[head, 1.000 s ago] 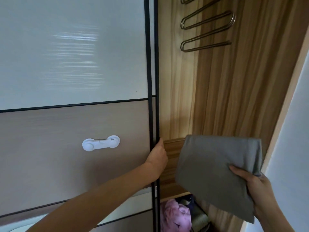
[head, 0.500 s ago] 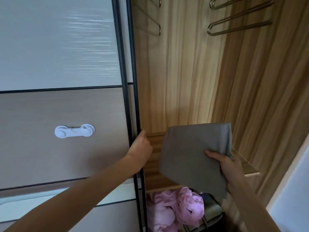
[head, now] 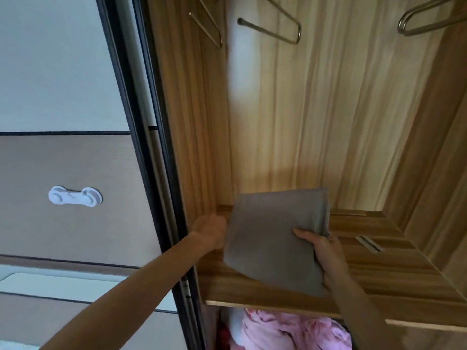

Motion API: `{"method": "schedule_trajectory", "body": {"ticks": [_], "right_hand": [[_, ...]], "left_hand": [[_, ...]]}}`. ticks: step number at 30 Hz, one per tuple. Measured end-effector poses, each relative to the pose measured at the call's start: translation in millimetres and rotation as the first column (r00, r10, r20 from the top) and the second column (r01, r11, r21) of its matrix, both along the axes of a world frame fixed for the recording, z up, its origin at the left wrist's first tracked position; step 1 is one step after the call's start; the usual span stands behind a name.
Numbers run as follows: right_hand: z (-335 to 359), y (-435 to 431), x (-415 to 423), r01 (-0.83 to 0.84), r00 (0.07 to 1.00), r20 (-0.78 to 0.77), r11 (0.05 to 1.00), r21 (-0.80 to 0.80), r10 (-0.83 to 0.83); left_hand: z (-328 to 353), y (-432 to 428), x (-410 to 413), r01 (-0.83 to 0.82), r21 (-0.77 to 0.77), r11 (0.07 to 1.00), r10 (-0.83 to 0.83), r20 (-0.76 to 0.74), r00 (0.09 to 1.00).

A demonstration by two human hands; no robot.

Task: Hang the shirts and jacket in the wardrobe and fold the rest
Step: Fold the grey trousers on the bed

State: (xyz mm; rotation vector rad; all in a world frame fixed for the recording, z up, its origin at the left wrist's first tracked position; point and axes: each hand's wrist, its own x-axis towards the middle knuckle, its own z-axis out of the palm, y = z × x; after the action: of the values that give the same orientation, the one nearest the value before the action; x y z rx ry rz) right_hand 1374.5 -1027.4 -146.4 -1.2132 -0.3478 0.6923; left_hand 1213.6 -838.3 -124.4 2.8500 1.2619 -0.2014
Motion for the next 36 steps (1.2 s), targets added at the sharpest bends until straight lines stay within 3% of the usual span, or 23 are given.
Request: {"method": "schedule_trajectory", "body": {"ticks": [2, 5, 7, 9, 10, 11, 12, 13, 14, 17, 19, 20, 24, 30, 34, 36], "right_hand": [[-17, 22, 8, -0.075, 0.996, -0.051, 0.997, -0.008, 0.075], [-55, 59, 15, -0.252, 0.952, -0.198, 0.964, -0.081, 0.233], [-84, 80, 16, -0.342, 0.931, -0.191, 0.927, -0.152, 0.312], [-118, 92, 15, -0.38, 0.921, -0.042, 0.873, -0.307, 0.386], [-134, 95, 15, -0.375, 0.875, 0.123, 0.817, -0.439, 0.468], [-155, 100, 19, -0.216, 0.811, 0.337, 0.78, -0.587, 0.478], [-171, 106, 23, -0.05, 0.661, 0.513, 0.714, -0.698, 0.548], [-182, 107, 27, 0.026, 0.545, 0.569, 0.666, -0.746, 0.616], [-195, 105, 26, 0.064, 0.486, 0.595, 0.653, -0.755, 0.64], [-219, 103, 16, 0.197, 0.266, 0.656, 0.626, -0.754, 0.707], [-226, 102, 14, 0.234, 0.114, 0.667, 0.632, -0.739, 0.737], [-229, 100, 12, 0.209, 0.083, 0.645, 0.62, -0.757, 0.76], [-230, 105, 11, 0.161, 0.123, 0.648, 0.629, -0.76, 0.752], [-228, 120, 11, 0.136, 0.126, 0.635, 0.621, -0.772, 0.762], [-227, 126, 9, 0.115, 0.13, 0.65, 0.64, -0.76, 0.749], [-226, 125, 10, 0.099, 0.124, 0.629, 0.621, -0.777, 0.767]], "left_hand": [[-19, 14, -1, -0.08, -0.125, 0.989, 0.096, 0.123, 0.988], [-56, 20, -7, -0.208, -0.151, 0.966, 0.238, 0.221, 0.946], [-87, 18, -19, -0.269, -0.032, 0.963, 0.269, 0.239, 0.933], [-121, 19, -32, -0.191, 0.129, 0.973, 0.178, 0.109, 0.978], [-137, 18, -37, -0.115, 0.159, 0.981, 0.11, 0.038, 0.993], [-150, 13, -42, -0.059, 0.147, 0.987, 0.066, -0.041, 0.997], [-163, 8, -46, -0.015, 0.082, 0.997, 0.022, -0.091, 0.996], [-171, 4, -49, 0.025, 0.038, 0.999, -0.017, -0.19, 0.982], [-180, 2, -51, 0.096, 0.023, 0.995, -0.085, -0.285, 0.955], [-182, -3, -44, 0.207, 0.007, 0.978, -0.186, -0.407, 0.894], [-184, -2, -36, 0.137, 0.012, 0.991, -0.122, -0.38, 0.917], [-186, 0, -35, 0.092, 0.015, 0.996, -0.081, -0.343, 0.936], [-197, 9, -30, -0.051, -0.008, 0.999, 0.048, -0.247, 0.968], [-206, 24, -35, -0.073, 0.072, 0.995, 0.088, -0.239, 0.967], [-213, 32, -39, 0.001, 0.119, 0.993, 0.025, -0.217, 0.976], [-210, 31, -38, -0.055, 0.077, 0.996, 0.07, -0.215, 0.974]]}}
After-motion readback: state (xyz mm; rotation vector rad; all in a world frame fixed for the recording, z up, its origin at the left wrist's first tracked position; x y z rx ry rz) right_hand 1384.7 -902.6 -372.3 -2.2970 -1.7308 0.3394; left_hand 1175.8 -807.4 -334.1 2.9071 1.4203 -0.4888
